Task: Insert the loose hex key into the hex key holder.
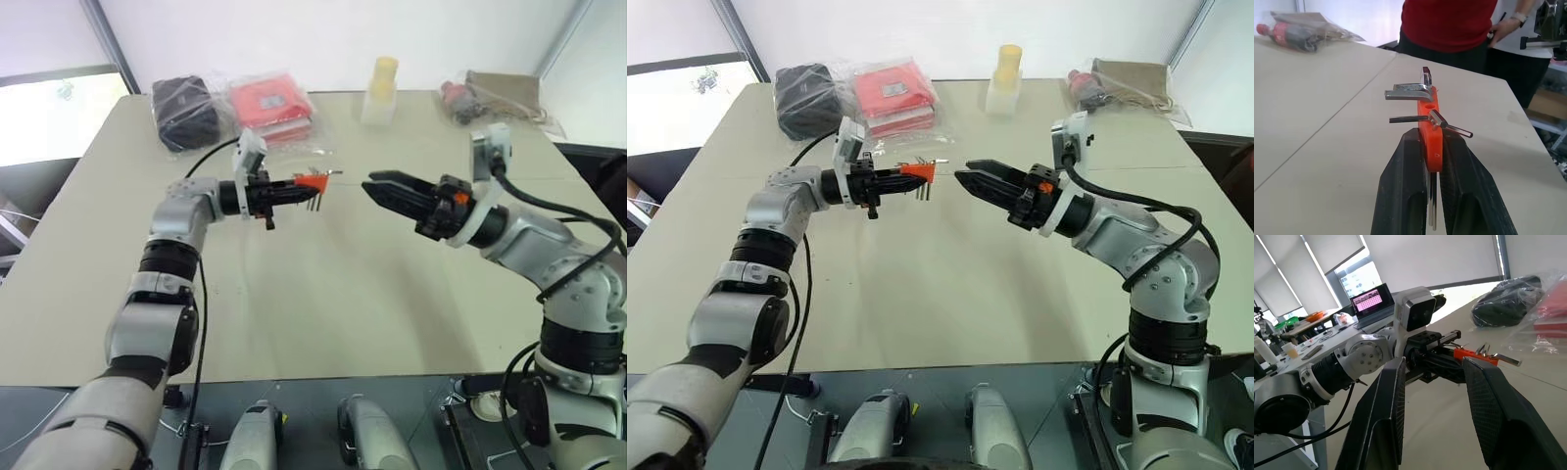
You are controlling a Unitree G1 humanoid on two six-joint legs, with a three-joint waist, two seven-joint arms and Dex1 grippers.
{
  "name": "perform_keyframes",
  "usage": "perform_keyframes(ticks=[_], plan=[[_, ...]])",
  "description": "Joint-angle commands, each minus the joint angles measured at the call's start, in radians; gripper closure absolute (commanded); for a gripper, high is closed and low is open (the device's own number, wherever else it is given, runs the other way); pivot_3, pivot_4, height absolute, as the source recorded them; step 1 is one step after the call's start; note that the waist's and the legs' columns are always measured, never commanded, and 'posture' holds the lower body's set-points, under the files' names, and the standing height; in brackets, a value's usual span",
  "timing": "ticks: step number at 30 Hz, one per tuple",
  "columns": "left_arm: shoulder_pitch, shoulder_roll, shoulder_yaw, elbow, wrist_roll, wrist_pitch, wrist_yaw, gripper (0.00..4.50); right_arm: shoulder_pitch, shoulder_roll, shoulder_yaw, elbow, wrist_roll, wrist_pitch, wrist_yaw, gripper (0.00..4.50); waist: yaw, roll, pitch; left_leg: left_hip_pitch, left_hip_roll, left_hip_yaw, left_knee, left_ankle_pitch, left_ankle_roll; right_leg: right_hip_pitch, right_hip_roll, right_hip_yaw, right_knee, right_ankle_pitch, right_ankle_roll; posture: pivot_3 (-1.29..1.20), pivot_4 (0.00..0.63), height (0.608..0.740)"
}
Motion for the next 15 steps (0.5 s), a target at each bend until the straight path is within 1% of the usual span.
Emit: perform_keyframes(ticks=[1,2,4,7,9,11,14,15], plan=[[0.02,0.015,0.029,-0.071,-0.036,0.033,0.027,4.5,0.049,-0.06,0.034,-0.07,-0.022,-0.02,0.058,2.64,0.002,0.0,0.0,0.0,0.0,0.0,0.0,0.0,0.0,0.0,0.0,0.0,0.0,0.0,0.0,0.0,0.15,0.74],[0.05,0.018,0.037,-0.099,-0.054,0.081,0.042,4.5,0.085,-0.092,0.067,-0.096,-0.06,-0.034,0.09,2.64,0.003,0.0,0.0,0.0,0.0,0.0,0.0,0.0,0.0,0.0,0.0,0.0,0.0,0.0,0.0,0.0,0.15,0.74],[0.112,0.021,0.046,-0.167,-0.094,0.186,0.068,4.5,0.128,-0.12,0.108,-0.113,-0.111,-0.068,0.115,2.64,0.001,0.0,0.0,0.0,0.0,0.0,0.0,0.0,0.0,0.0,0.0,0.0,0.0,0.0,0.0,0.0,0.15,0.74],[0.197,0.01,0.082,-0.276,-0.191,0.418,0.146,4.5,0.15,-0.127,0.122,-0.111,-0.13,-0.09,0.13,2.64,-0.003,0.0,0.0,0.0,0.0,0.0,0.0,0.0,0.0,0.0,0.0,0.0,0.0,0.0,0.0,0.0,0.15,0.74],[0.267,0.02,0.079,-0.349,-0.231,0.554,0.187,4.5,0.16,-0.128,0.127,-0.11,-0.143,-0.099,0.135,2.64,-0.002,0.0,0.0,0.0,0.0,-0.001,0.001,0.0,0.0,0.001,0.0,0.0,0.001,0.0,0.0,0.0,0.15,0.74],[0.335,0.046,0.051,-0.407,-0.231,0.626,0.21,4.5,0.166,-0.128,0.131,-0.108,-0.155,-0.108,0.138,2.64,-0.001,0.0,0.0,0.0,0.0,-0.001,0.001,0.0,0.0,0.001,0.0,0.0,0.001,0.0,0.0,0.0,0.15,0.74],[0.363,0.068,0.045,-0.425,-0.243,0.724,0.248,4.5,0.168,-0.124,0.135,-0.102,-0.165,-0.115,0.141,2.64,0.001,0.0,0.0,0.001,0.0,-0.001,0.001,0.0,0.0,0.001,0.0,0.0,0.001,0.0,0.0,0.0,0.15,0.74],[0.363,0.074,0.042,-0.421,-0.242,0.745,0.257,3.59,0.168,-0.121,0.136,-0.1,-0.167,-0.117,0.14,2.58,0.003,0.0,0.0,0.001,0.0,-0.001,0.001,0.0,0.0,0.001,0.0,0.0,0.0,0.0,0.0,0.0,0.15,0.74]])
